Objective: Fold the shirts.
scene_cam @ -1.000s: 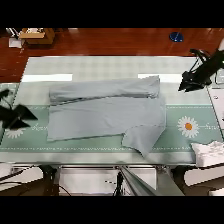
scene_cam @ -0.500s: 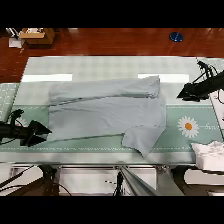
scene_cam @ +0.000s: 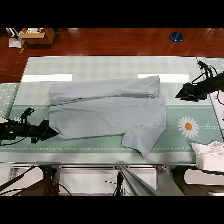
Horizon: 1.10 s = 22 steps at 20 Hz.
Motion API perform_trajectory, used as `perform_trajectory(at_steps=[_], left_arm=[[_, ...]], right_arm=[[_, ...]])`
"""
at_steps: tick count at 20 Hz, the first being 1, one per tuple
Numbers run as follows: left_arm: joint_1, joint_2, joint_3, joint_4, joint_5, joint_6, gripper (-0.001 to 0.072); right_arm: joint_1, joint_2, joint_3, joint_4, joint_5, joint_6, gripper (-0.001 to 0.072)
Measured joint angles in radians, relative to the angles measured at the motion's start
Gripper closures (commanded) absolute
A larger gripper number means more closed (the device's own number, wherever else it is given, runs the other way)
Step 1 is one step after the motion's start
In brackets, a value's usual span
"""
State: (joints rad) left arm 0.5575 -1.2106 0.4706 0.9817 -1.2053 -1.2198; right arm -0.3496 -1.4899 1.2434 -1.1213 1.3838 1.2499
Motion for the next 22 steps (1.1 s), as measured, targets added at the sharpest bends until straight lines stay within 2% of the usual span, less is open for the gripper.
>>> perform_trajectory(at_steps=[5,11,12,19,22], left_arm=[[-0.003,0.0,-0.004,0.0,0.004,0.002,0.0686],[-0.002,0.0,-0.005,0.006,0.001,0.035,0.0686],[-0.002,0.0,-0.005,0.007,0.0,0.035,0.0687],[-0.002,-0.001,-0.005,0.012,-0.008,0.05,0.0686],[-0.002,-0.001,-0.005,0.015,-0.011,0.057,0.0687]], right_arm=[[-0.096,0.063,-0.158,-0.008,0.055,0.007,0.0302],[-0.162,0.299,-0.509,0.048,-0.039,-0.013,0.027],[-0.159,0.331,-0.556,0.053,-0.064,-0.013,0.0233],[-0.059,0.404,-0.754,0.17,-0.183,-0.015,0.023],[0.055,0.41,-0.778,0.192,-0.261,0.04,0.0232]])
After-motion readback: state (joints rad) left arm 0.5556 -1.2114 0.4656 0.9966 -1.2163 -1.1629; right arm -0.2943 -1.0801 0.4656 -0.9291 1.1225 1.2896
